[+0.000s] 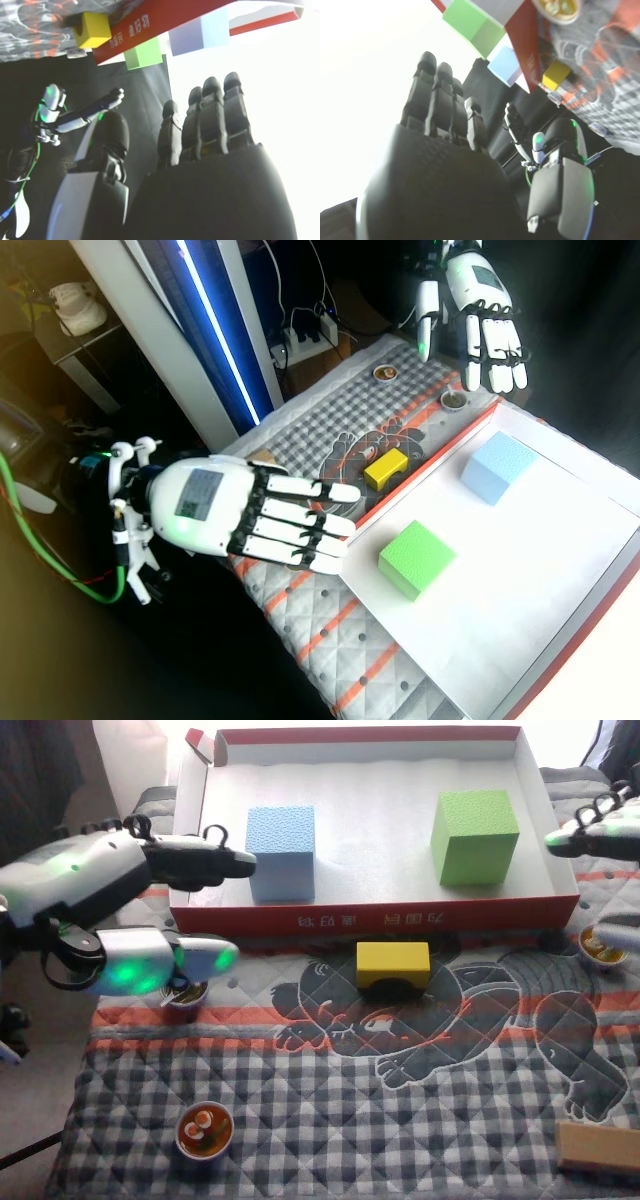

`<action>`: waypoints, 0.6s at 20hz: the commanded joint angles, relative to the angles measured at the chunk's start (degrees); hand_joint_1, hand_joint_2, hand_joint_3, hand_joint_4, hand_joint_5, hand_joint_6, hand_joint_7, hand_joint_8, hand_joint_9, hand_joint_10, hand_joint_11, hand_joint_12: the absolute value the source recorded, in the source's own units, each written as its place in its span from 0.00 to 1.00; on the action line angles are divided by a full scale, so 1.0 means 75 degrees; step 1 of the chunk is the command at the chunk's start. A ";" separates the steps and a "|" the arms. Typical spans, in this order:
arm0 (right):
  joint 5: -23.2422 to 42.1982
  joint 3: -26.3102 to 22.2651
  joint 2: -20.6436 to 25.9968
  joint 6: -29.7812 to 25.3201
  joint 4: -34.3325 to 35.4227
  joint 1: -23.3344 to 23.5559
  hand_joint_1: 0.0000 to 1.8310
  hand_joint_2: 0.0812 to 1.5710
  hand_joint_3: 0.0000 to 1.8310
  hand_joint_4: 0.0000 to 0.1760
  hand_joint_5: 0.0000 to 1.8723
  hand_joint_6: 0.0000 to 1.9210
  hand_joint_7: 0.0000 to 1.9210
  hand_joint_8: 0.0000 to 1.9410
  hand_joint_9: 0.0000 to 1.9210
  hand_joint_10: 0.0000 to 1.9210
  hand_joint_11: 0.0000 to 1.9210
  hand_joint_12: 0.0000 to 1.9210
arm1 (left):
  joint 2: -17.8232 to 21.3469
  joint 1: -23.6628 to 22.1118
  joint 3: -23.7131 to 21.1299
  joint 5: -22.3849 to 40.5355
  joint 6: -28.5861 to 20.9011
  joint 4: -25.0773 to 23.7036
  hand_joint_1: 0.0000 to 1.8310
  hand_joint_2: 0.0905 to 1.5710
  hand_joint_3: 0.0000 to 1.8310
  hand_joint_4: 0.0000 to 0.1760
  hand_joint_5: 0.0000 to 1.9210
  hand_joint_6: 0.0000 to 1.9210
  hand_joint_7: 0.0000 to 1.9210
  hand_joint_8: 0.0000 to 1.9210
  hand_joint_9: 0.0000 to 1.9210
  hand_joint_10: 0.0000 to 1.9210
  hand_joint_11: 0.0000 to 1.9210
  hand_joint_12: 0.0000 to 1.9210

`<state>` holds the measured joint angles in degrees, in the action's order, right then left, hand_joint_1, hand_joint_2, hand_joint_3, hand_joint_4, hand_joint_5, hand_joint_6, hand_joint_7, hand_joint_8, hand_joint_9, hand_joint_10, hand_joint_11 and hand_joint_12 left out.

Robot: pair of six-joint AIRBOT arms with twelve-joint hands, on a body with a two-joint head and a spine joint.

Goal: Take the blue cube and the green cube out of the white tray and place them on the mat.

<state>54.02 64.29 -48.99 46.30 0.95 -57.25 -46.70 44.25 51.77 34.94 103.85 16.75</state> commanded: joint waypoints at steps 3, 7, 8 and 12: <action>0.0786 0.0267 -0.0112 -0.0020 0.0180 0.0598 0.36 0.77 0.00 0.10 0.26 0.00 0.25 0.00 0.21 0.00 0.05 0.31 | -0.0257 -0.0556 0.0458 0.0652 -0.0023 0.0074 0.41 0.65 0.00 0.82 0.19 0.00 0.18 0.00 0.23 0.00 0.00 0.44; 0.0364 0.0657 -0.0374 -0.0017 0.0150 0.1249 0.27 0.67 0.00 0.44 0.14 0.00 0.14 0.00 0.14 0.00 0.01 0.37 | -0.0803 -0.1433 0.1221 -0.0014 -0.0018 0.0109 0.40 0.56 0.00 1.00 0.06 0.00 0.06 0.00 0.09 0.00 0.00 0.21; 0.0151 0.0795 -0.0481 -0.0015 0.0120 0.1444 0.28 0.65 0.00 0.64 0.11 0.00 0.12 0.00 0.12 0.00 0.00 0.34 | -0.0941 -0.1615 0.1406 -0.0195 0.0012 0.0125 0.39 0.56 0.00 1.00 0.05 0.00 0.05 0.00 0.08 0.00 0.00 0.21; -0.1647 0.1775 -0.1404 -0.0015 -0.0623 0.2739 0.31 0.58 0.00 0.43 0.12 0.00 0.13 0.00 0.11 0.00 0.00 0.30 | -0.1645 -0.2290 0.2195 -0.1348 0.1747 0.1057 0.39 0.54 0.00 1.00 0.04 0.00 0.03 0.00 0.10 0.00 0.00 0.17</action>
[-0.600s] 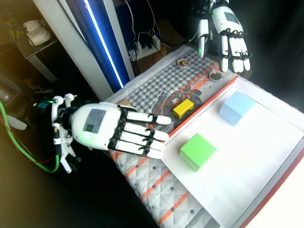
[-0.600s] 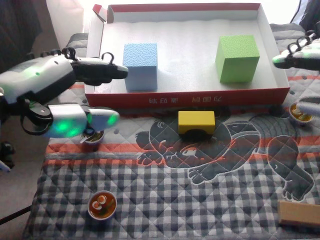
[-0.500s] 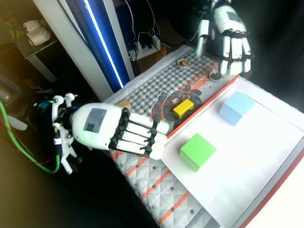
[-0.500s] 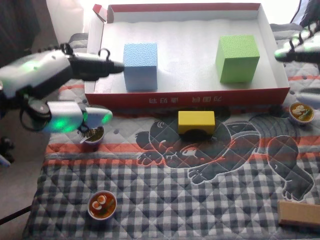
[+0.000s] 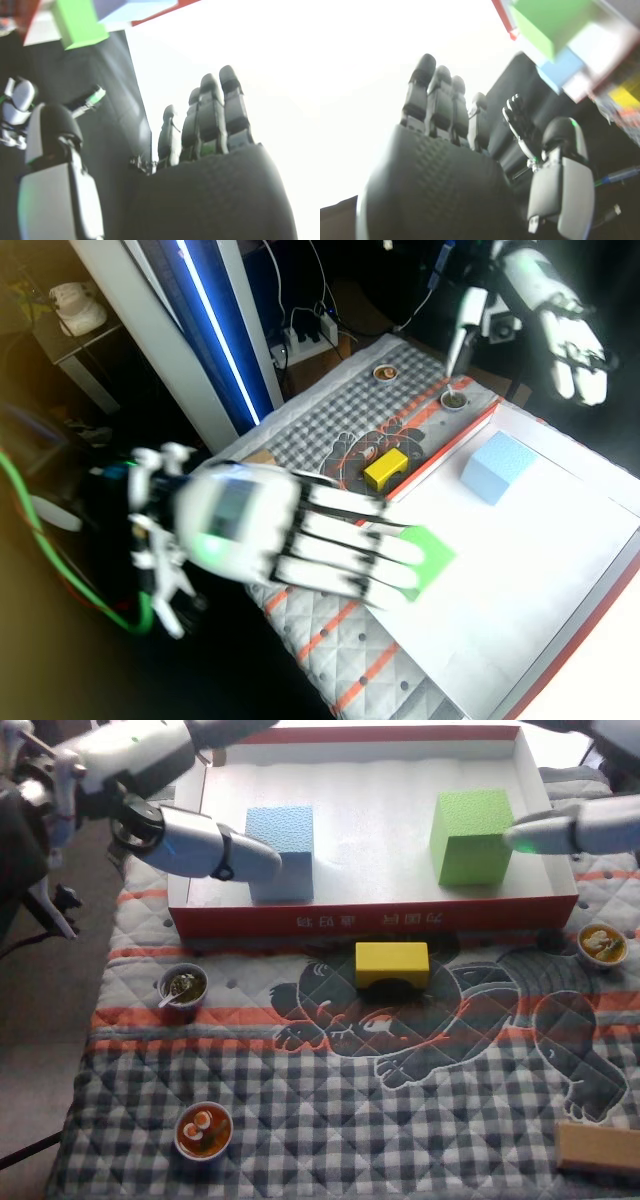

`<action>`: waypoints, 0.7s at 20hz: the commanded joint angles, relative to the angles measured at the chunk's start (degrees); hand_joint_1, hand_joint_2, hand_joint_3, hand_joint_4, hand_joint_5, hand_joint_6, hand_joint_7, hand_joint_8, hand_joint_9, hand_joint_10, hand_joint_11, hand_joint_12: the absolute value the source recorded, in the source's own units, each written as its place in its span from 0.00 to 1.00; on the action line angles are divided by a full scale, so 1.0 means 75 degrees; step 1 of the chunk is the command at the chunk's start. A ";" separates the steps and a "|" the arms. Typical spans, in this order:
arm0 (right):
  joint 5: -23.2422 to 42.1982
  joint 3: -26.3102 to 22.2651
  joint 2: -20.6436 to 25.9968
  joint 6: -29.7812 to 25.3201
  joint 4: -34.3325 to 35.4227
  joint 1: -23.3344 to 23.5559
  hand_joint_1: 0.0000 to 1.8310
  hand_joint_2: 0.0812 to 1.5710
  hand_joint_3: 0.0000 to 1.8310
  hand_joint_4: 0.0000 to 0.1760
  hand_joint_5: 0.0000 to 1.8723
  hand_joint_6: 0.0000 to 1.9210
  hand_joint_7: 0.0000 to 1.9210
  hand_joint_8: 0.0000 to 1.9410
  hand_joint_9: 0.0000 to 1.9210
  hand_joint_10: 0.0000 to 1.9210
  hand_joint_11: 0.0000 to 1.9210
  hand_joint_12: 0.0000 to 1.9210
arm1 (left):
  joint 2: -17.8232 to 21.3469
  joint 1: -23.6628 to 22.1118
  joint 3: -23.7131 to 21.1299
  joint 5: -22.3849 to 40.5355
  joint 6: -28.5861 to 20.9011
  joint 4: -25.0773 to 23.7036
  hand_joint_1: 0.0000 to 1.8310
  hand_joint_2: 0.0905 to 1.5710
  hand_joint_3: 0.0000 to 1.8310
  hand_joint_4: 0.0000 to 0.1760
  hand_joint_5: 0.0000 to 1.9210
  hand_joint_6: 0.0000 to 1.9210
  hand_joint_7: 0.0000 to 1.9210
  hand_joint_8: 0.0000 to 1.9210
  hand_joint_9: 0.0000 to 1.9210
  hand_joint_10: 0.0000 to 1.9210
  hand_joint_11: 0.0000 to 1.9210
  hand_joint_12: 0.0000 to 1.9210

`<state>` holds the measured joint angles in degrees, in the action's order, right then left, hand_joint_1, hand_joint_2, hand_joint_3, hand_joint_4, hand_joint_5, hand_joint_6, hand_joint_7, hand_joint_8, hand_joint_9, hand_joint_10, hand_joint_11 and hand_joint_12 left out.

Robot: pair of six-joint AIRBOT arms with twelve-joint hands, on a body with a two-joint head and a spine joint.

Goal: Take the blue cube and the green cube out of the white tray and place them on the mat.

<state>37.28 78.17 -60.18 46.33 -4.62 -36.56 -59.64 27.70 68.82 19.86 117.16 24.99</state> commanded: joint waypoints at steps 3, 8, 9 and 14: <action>-0.0065 0.0422 -0.0360 -0.0018 -0.0007 0.0303 0.30 0.58 0.00 0.39 0.10 0.00 0.13 0.00 0.14 0.00 0.00 0.36 | -0.0566 -0.0379 0.0734 -0.0137 0.0079 0.0041 0.43 0.53 0.00 1.00 0.03 0.00 0.03 0.00 0.09 0.00 0.00 0.19; -0.0924 0.1107 -0.1031 -0.0018 -0.0356 0.0653 0.31 0.60 0.00 0.44 0.12 0.00 0.15 0.00 0.13 0.00 0.00 0.28 | -0.1388 -0.0629 0.1649 -0.0949 0.3381 0.2353 0.38 0.59 0.00 1.00 0.09 0.00 0.09 0.00 0.12 0.00 0.02 0.19; -0.1021 0.1188 -0.1105 -0.0018 -0.0359 0.0666 0.32 0.61 0.00 0.37 0.11 0.00 0.14 0.00 0.13 0.00 0.00 0.30 | -0.1511 -0.0646 0.1783 -0.1034 0.3472 0.2438 0.40 0.60 0.00 1.00 0.11 0.00 0.11 0.00 0.14 0.00 0.02 0.22; -0.1466 0.1530 -0.1408 -0.0018 -0.0411 0.0695 0.34 0.63 0.00 0.42 0.13 0.00 0.16 0.00 0.18 0.00 0.01 0.49 | -0.1846 -0.0641 0.2238 -0.1299 0.3474 0.2621 0.47 0.61 0.00 1.00 0.09 0.00 0.15 0.00 0.22 0.01 0.03 0.30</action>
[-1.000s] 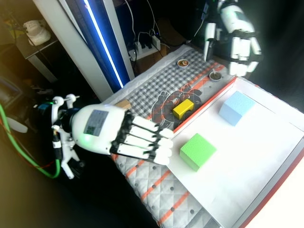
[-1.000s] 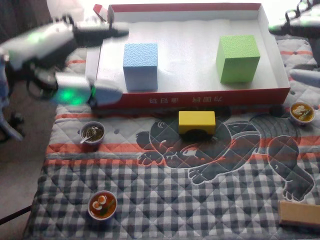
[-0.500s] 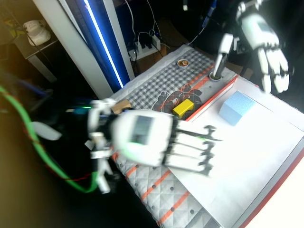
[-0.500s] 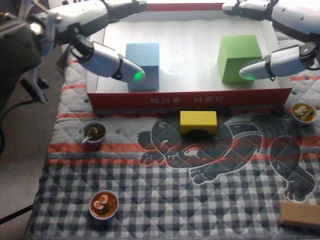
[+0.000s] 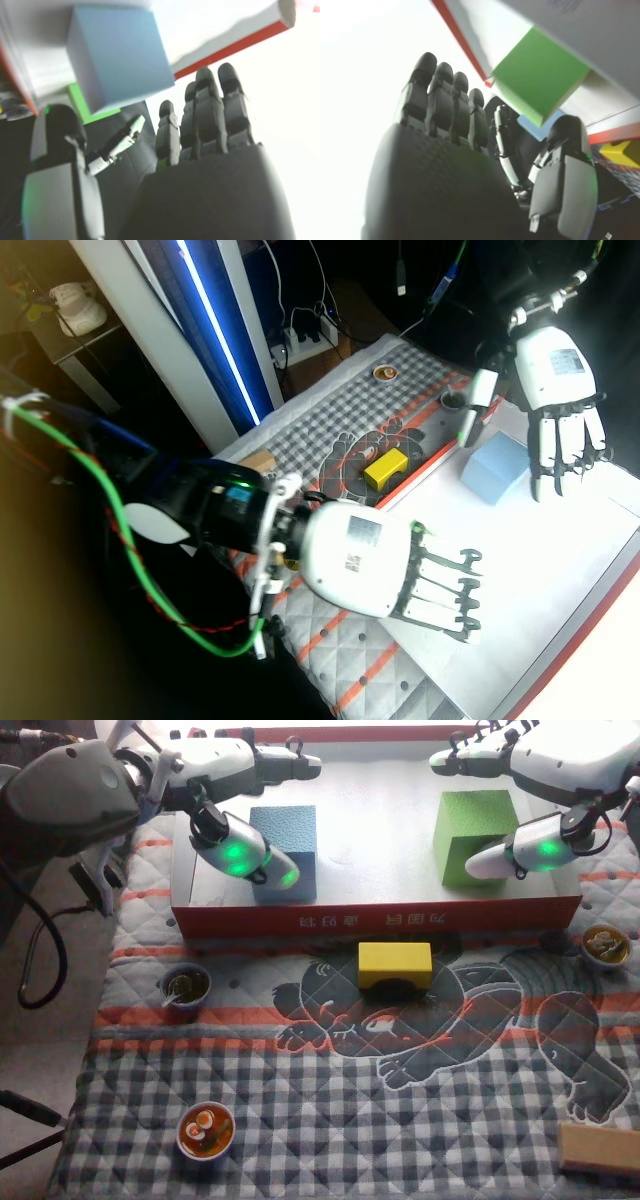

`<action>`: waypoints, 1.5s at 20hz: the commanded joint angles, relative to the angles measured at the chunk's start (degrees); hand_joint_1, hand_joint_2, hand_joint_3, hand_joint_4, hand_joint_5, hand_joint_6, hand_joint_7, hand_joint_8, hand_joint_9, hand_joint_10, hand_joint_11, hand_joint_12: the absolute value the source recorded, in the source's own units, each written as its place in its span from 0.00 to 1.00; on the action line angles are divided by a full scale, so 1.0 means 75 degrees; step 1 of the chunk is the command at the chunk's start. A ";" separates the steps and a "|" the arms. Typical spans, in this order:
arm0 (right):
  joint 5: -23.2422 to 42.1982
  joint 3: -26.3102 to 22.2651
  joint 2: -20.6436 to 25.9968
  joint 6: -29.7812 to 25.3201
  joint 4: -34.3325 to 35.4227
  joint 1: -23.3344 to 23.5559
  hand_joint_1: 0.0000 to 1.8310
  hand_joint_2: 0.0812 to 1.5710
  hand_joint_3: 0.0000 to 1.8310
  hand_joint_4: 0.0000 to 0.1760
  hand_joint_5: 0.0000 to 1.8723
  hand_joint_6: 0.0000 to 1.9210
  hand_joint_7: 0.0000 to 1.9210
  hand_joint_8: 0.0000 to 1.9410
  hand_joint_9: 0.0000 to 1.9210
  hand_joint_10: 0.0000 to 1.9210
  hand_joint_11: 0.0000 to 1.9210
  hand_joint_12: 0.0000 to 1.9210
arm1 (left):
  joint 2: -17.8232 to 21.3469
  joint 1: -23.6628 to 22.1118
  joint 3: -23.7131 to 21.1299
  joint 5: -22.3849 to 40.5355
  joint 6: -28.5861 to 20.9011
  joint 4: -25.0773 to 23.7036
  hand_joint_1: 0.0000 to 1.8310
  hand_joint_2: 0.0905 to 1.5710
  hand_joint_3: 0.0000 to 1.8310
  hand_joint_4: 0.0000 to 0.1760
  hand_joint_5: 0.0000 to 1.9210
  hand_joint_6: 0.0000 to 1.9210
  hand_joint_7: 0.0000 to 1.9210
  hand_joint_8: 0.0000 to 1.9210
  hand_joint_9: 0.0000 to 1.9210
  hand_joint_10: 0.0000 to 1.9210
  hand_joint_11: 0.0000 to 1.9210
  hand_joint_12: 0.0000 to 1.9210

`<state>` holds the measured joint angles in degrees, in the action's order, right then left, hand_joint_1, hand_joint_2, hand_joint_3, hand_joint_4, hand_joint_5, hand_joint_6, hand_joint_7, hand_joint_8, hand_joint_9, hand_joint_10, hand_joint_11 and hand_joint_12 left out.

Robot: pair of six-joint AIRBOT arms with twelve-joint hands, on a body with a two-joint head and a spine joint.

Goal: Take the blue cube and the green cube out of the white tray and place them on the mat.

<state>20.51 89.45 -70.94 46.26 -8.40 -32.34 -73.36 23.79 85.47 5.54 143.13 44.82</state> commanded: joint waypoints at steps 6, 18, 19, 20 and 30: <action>0.0565 0.0174 -0.0129 -0.0009 0.0093 0.0131 0.35 0.66 0.00 0.00 0.41 0.01 0.45 0.01 0.40 0.01 0.13 0.54 | -0.0075 -0.0059 0.0208 0.0543 0.0012 0.0265 0.54 0.69 0.00 1.00 0.15 0.00 0.25 0.01 0.33 0.01 0.07 0.24; 0.1365 -0.0189 0.0039 -0.0008 0.0062 0.0490 0.57 0.74 0.00 0.00 0.46 0.60 0.66 0.00 0.61 0.21 0.39 0.70 | 0.0228 -0.0161 -0.0101 0.1270 -0.1546 -0.0406 0.65 0.78 0.00 0.00 0.35 0.66 0.43 0.74 0.37 0.27 0.03 0.66; 0.1577 -0.0357 0.0202 -0.0008 0.0060 0.0497 0.57 0.74 0.00 0.00 0.46 0.61 0.67 0.01 0.63 0.23 0.43 0.72 | 0.0372 -0.0165 -0.0286 0.1391 -0.1791 -0.0689 0.65 0.77 0.00 0.00 0.34 0.67 0.45 0.71 0.38 0.30 0.05 0.66; 0.2001 -0.0662 0.0458 0.0002 0.0049 0.0497 0.56 0.74 0.00 0.00 0.45 0.62 0.67 0.00 0.62 0.23 0.42 0.72 | 0.0642 -0.0162 -0.0598 0.1626 -0.2254 -0.1151 0.66 0.77 0.00 0.00 0.34 0.66 0.45 0.71 0.35 0.37 0.04 0.70; 0.4593 -0.3345 0.2516 0.0392 -0.0033 -0.1193 0.56 0.72 0.00 0.21 0.48 0.58 0.71 0.06 0.50 0.54 0.36 0.81 | 0.3511 0.1728 -0.4297 0.4094 -0.5980 -0.5138 0.67 0.76 0.00 0.00 0.42 0.53 0.42 0.79 0.29 0.80 0.15 0.95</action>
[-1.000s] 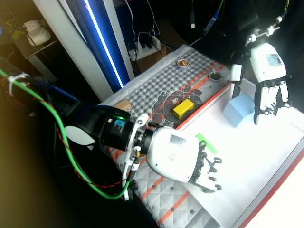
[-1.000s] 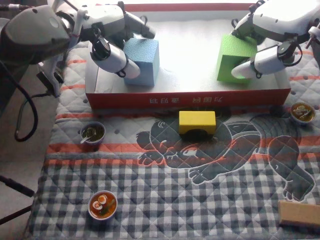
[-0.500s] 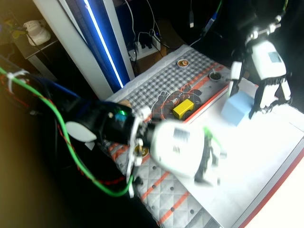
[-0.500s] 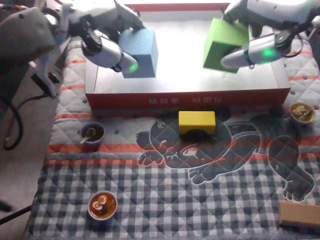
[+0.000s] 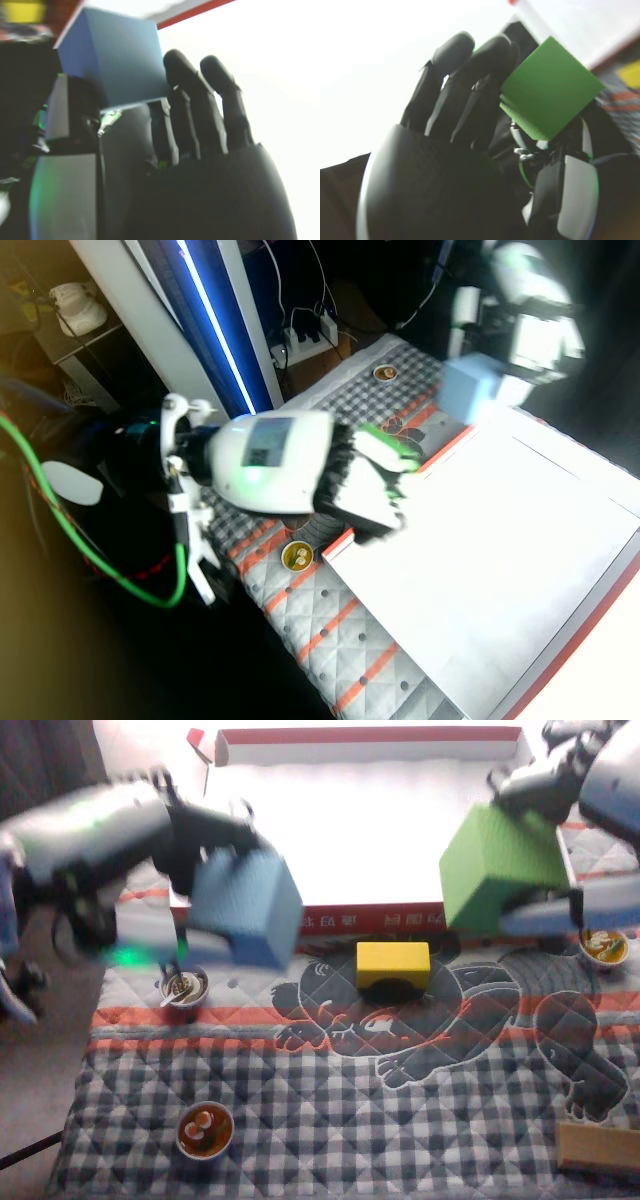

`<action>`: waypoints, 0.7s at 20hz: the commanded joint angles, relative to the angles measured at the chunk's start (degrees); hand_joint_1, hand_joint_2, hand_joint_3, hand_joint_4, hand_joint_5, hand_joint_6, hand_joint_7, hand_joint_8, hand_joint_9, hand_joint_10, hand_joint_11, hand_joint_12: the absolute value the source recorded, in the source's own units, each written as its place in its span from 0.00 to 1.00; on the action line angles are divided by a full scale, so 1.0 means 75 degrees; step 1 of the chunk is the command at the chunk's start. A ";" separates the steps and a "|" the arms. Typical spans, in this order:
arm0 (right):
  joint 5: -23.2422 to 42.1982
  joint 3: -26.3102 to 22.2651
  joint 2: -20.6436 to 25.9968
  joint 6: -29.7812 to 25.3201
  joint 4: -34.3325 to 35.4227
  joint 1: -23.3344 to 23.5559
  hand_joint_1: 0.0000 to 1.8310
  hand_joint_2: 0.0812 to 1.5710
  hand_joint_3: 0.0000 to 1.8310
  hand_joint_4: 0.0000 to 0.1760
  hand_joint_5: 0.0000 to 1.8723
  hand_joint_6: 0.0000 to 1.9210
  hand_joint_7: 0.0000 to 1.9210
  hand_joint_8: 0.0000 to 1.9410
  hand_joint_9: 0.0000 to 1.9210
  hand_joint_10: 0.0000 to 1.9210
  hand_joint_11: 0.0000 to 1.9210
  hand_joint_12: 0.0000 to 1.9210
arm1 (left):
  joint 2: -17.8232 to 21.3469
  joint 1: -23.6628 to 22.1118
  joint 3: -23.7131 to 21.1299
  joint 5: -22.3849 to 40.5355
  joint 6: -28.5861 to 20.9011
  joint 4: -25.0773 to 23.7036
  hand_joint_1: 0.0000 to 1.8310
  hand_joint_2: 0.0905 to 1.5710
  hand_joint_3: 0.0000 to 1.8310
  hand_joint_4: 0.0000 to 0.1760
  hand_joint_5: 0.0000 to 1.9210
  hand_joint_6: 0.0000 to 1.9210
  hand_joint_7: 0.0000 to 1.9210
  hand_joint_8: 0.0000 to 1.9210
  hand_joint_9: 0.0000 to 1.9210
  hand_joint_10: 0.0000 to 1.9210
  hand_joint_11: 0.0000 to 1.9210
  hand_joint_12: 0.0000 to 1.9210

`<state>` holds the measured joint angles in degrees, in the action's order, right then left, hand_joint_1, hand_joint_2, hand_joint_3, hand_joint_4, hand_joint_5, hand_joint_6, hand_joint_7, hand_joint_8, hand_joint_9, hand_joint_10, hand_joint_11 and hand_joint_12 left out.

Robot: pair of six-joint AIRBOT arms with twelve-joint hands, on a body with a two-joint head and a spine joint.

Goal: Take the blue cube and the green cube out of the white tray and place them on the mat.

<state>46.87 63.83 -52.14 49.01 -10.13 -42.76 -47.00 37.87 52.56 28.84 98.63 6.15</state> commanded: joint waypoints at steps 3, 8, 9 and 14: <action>0.1316 -0.0214 0.0176 0.0022 0.0229 -0.0389 0.56 0.72 0.00 0.19 0.49 0.57 0.62 0.23 0.50 0.54 0.38 0.81 | 0.0070 0.0317 -0.0301 0.1230 -0.0059 -0.0169 0.66 0.77 0.00 0.00 0.41 0.53 0.41 0.81 0.29 0.79 0.12 0.91; 0.1324 -0.0415 0.0177 -0.0086 0.0160 -0.0927 0.51 0.75 0.00 0.96 0.44 0.64 0.63 0.02 0.49 0.31 0.32 0.74 | -0.0280 0.0753 -0.0217 0.1294 -0.0284 0.0156 0.66 0.77 0.00 0.00 0.37 0.61 0.43 0.75 0.34 0.72 0.13 0.80; 0.1323 -0.0438 0.0175 -0.0086 0.0112 -0.0961 0.37 0.74 0.00 0.00 0.42 0.29 0.59 0.01 0.46 0.32 0.28 0.80 | -0.0335 0.0770 -0.0171 0.1279 -0.0284 0.0233 0.66 0.76 0.00 0.00 0.38 0.59 0.45 0.73 0.36 0.68 0.16 0.76; 0.1322 -0.0549 0.0178 -0.0107 0.0009 -0.1095 0.29 0.64 0.00 0.28 0.26 0.00 0.29 0.00 0.25 0.04 0.02 0.61 | -0.0395 0.0812 -0.0102 0.1234 -0.0285 0.0397 0.65 0.79 0.00 0.00 0.35 0.63 0.39 0.83 0.24 0.80 0.08 0.88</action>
<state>49.93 60.01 -50.89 48.31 -11.05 -51.29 -49.78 44.38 51.72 31.88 96.75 9.50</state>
